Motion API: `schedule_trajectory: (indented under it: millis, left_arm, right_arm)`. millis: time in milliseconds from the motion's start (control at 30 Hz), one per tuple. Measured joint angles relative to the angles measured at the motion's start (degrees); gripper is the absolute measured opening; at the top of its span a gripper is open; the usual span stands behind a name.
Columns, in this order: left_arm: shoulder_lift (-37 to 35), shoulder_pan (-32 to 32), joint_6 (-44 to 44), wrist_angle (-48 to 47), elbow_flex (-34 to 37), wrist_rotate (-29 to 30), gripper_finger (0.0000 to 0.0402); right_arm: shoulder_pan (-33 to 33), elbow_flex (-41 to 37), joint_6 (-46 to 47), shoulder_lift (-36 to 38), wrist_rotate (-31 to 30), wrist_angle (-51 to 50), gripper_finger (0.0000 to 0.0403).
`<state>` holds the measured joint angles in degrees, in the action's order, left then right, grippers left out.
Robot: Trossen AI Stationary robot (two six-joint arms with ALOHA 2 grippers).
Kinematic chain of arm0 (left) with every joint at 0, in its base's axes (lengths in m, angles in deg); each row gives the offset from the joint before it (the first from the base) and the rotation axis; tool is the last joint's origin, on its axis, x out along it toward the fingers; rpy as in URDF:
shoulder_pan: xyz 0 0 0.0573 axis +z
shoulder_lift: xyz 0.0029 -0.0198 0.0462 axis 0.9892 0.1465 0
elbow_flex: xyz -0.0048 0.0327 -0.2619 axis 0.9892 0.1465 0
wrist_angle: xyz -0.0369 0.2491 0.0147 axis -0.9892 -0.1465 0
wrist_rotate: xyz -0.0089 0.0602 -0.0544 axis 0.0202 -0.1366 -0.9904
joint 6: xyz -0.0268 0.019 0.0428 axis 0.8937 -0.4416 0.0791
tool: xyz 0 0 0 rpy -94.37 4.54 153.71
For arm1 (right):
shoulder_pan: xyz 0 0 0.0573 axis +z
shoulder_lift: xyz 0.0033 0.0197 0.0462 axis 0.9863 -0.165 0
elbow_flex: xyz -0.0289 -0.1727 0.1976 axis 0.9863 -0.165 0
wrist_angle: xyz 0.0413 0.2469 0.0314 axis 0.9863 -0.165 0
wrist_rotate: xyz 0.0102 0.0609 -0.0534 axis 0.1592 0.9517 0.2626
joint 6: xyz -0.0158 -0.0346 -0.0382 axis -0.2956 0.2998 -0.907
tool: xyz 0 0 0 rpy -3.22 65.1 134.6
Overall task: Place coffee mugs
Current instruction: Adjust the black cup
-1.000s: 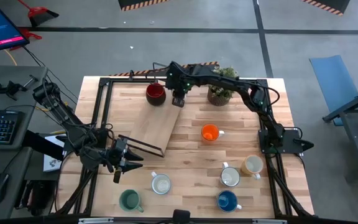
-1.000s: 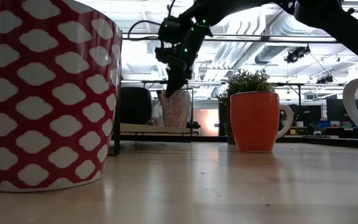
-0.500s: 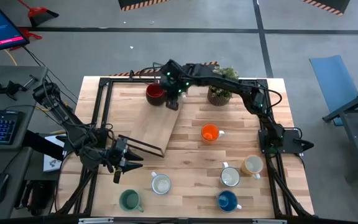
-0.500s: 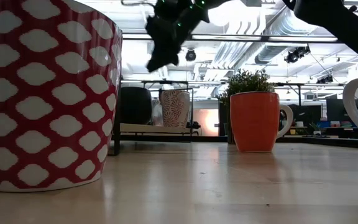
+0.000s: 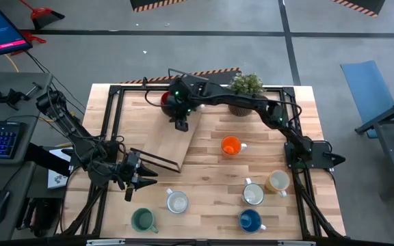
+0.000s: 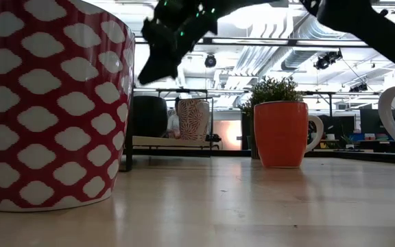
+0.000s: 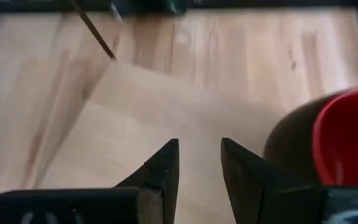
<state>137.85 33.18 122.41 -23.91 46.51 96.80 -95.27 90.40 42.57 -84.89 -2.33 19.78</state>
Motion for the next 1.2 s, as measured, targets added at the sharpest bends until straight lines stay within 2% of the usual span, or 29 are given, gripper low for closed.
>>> schedule_trajectory:
  millis: [533,1200]
  left_arm:
    - [0.02,0.01,0.12,-0.01,0.0,-0.01,0.0126]
    - [0.0,0.02,0.12,0.02,0.0,-0.02,0.0126]
  right_arm:
    - [-0.98,0.06,-0.1,-2.15,-2.63,5.09,0.0099]
    - [-3.41,0.06,0.02,-2.86,-7.4,1.87,0.0099]
